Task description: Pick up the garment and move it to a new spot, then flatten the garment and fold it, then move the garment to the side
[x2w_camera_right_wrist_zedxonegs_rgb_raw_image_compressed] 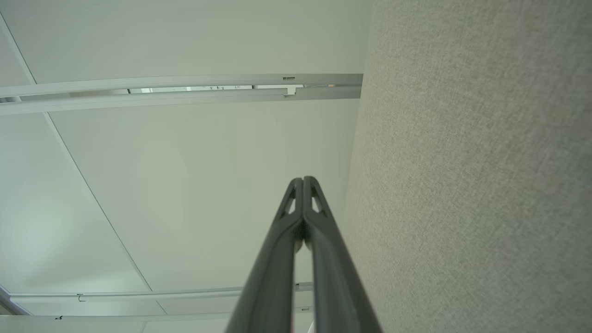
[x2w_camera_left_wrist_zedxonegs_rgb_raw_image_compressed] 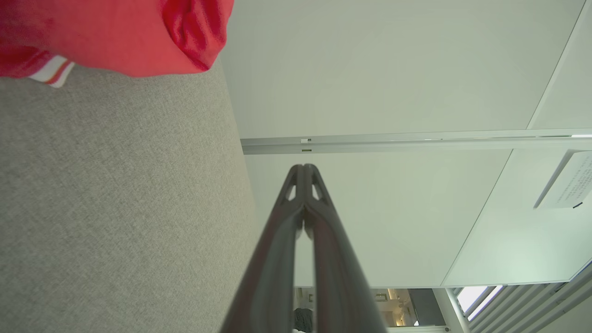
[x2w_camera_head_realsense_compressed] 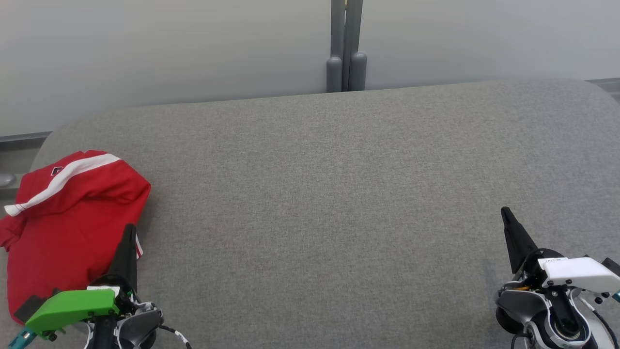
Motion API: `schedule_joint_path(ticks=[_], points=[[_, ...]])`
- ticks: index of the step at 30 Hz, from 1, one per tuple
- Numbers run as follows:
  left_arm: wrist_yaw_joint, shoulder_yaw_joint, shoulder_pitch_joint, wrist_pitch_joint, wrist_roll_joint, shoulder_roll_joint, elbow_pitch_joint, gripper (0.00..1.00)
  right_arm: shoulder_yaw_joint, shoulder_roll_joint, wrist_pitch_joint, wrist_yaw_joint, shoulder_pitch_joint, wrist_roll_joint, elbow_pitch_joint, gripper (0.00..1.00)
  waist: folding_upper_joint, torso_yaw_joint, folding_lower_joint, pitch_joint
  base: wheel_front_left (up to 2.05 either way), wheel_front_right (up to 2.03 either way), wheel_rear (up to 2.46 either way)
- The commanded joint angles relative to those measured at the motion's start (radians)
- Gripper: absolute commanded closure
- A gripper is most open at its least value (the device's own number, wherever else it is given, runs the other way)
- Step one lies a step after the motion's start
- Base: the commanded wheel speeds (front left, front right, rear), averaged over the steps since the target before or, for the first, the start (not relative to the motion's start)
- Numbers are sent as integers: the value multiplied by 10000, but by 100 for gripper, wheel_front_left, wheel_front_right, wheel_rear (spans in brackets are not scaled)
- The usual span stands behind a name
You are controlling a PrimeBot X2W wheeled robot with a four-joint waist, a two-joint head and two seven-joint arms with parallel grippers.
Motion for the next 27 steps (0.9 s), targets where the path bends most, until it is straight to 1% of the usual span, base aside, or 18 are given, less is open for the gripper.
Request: schedule_joint_path(ticks=[1, 27], points=[[-33, 21, -148, 8, -9, 64, -8, 100, -14, -46, 62, 4, 68, 71, -40, 100, -1, 0, 0, 0, 0, 0, 0], [-33, 20, -148, 8, -9, 64, -8, 100, -14, -46, 62, 4, 68, 72, -40, 100, -1, 0, 0, 0, 0, 0, 0]])
